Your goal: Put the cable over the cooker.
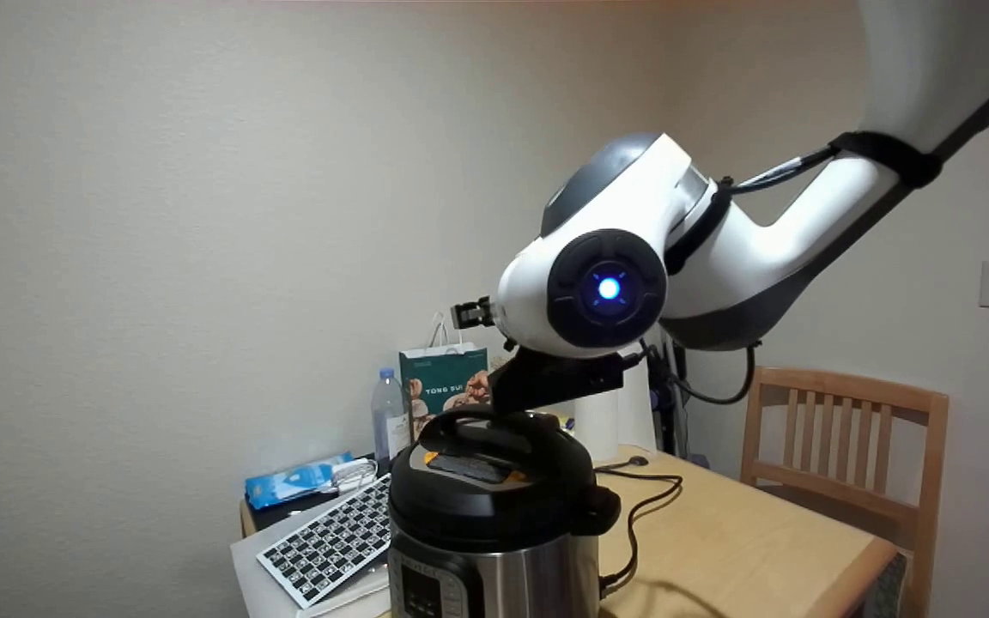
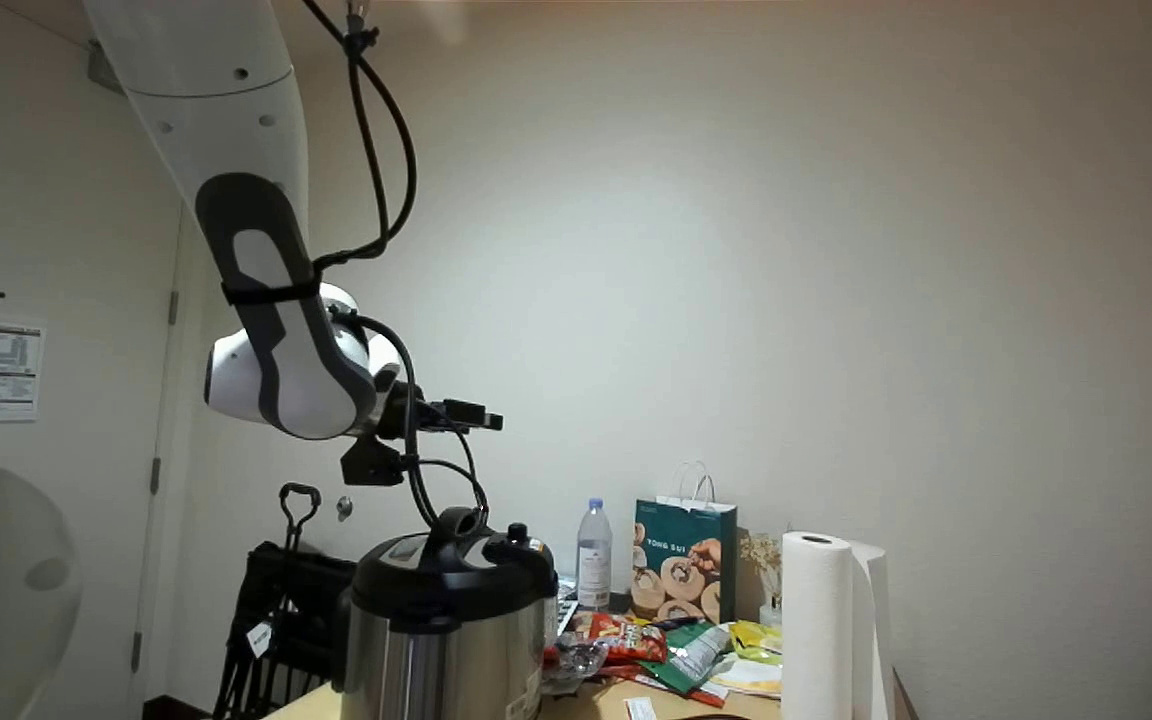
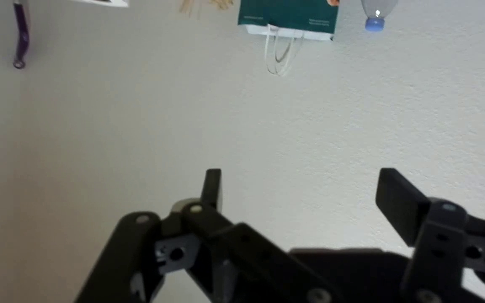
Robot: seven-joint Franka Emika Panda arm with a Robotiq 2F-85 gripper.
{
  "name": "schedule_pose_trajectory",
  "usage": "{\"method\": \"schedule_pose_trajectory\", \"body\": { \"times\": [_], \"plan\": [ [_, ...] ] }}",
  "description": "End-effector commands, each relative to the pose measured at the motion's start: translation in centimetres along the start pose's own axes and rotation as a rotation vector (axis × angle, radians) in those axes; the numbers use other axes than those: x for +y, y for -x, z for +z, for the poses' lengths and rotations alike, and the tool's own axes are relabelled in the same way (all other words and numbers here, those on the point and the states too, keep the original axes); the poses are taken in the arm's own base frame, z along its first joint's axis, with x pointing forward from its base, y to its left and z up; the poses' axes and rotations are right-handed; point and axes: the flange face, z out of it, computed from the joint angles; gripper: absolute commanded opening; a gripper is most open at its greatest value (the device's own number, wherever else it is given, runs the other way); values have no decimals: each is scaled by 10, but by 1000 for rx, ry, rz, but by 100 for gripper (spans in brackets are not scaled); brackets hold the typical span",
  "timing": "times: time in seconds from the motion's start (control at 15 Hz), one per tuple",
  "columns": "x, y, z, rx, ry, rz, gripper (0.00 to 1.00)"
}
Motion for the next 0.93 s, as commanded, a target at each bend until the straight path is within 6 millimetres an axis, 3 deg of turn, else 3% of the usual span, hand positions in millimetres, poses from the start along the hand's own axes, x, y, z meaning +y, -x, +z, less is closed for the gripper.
{"method": "schedule_pose_trajectory", "body": {
  "times": [0.0, 0.2, 0.33, 0.4, 0.6, 0.87],
  "plan": [
    [26, 48, 33, -104, 175, 23, 100],
    [51, 104, 53, -197, 330, -9, 100],
    [60, 121, 59, -157, 411, -27, 100],
    [52, 104, 55, -189, 340, -30, 100],
    [51, 104, 50, -163, 364, -38, 100],
    [45, 73, 37, -110, 319, 9, 100]
  ]
}}
